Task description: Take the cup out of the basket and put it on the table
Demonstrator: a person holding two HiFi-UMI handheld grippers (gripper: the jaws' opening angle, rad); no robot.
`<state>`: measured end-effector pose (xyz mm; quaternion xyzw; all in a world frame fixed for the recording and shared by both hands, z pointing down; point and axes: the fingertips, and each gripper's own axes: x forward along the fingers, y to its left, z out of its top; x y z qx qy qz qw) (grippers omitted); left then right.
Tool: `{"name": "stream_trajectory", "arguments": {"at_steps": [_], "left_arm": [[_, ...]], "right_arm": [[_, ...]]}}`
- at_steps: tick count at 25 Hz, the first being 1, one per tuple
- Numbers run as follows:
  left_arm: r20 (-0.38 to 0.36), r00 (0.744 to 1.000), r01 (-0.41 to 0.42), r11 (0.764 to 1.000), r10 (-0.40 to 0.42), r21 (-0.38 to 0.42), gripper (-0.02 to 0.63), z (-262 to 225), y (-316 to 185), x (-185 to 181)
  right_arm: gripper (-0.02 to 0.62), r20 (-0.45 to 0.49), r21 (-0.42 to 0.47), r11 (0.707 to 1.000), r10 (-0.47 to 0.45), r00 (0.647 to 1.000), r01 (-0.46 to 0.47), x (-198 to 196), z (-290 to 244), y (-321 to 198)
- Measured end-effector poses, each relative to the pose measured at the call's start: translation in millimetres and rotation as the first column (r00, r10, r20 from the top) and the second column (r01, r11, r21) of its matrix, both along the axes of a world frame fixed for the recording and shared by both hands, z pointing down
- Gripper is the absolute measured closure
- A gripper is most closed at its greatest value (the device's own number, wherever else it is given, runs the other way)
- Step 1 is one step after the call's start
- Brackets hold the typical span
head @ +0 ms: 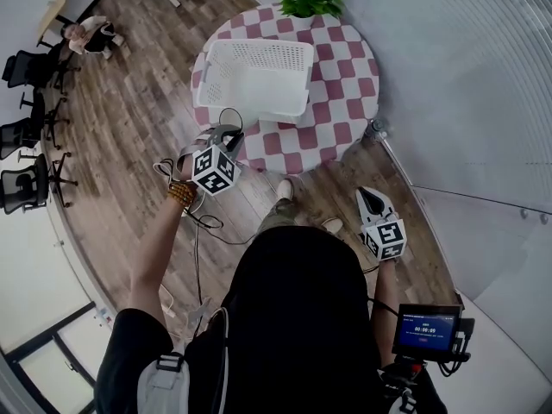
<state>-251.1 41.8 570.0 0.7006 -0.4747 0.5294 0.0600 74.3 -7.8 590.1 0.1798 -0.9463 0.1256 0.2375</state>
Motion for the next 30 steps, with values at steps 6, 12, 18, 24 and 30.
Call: {"name": "stream_trajectory", "arguments": {"at_steps": [6,12,18,24,30], "left_arm": [[0.008,1.000,-0.006,1.000,0.006,-0.027,0.571,11.2,13.1,9.5],[0.002,1.000,-0.007,0.997,0.007,-0.073,0.571,25.6,24.5,18.6],[-0.001,1.000,-0.011,0.992,0.011,-0.124,0.571,52.7,37.4,20.9],[-0.003,1.000,-0.023,0.984,0.023,-0.176,0.571,75.4,44.1,24.1],[-0.001,0.999,-0.051,0.973,0.052,-0.226,0.571,88.7,47.8,29.2]], "right_arm": [[0.586,0.005,0.006,1.000,-0.019,1.000,0.019,-1.8,1.4,0.7],[0.586,0.007,0.007,0.999,-0.050,0.999,0.050,-5.9,1.1,4.1],[0.586,0.010,0.014,0.998,-0.054,0.998,0.054,-5.4,6.7,9.5],[0.586,0.008,0.005,0.999,-0.051,0.999,0.051,-2.6,11.6,13.6],[0.586,0.019,-0.033,0.999,-0.038,0.999,0.038,-0.7,13.9,17.9]]}}
